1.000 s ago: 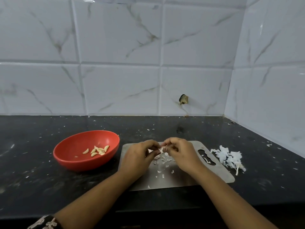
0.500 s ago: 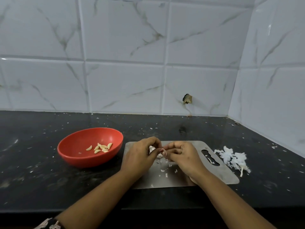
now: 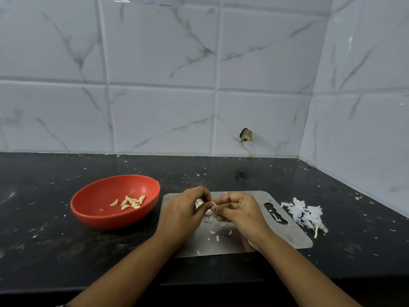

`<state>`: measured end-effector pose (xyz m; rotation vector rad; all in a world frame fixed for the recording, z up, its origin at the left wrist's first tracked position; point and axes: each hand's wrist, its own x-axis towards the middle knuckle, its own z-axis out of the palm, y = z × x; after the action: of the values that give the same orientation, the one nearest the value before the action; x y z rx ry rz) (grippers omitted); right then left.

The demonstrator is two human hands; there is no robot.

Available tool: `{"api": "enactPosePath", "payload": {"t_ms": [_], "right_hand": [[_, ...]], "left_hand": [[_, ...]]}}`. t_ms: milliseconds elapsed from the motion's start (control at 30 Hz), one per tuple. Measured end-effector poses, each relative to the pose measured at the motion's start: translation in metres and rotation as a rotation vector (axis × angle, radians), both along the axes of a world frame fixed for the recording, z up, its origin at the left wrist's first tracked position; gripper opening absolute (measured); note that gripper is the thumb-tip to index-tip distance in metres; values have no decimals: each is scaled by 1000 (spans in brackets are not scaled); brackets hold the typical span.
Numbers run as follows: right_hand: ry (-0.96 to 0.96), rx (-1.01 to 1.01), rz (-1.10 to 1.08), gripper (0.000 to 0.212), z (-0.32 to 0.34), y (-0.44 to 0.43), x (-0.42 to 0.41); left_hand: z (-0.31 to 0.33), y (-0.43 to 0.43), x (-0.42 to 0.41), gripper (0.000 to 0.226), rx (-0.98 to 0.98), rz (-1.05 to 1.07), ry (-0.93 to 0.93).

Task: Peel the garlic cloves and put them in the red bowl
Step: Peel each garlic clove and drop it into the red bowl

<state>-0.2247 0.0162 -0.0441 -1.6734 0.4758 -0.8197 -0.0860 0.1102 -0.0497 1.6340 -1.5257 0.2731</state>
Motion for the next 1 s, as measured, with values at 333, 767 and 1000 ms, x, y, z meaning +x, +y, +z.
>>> {"api": "enactPosePath", "payload": {"t_ms": [333,767,1000], "right_hand": [[-26,-2,37,10,2,2,1],[9,-24,46,11,0,1,1],[-8,10,42,11,2,1,2]], "left_hand": [[-1,1,2,7,11,63,13],[-2,-3,8,14,58,-11,24],[0,-3,3,20,61,-28,-48]]}}
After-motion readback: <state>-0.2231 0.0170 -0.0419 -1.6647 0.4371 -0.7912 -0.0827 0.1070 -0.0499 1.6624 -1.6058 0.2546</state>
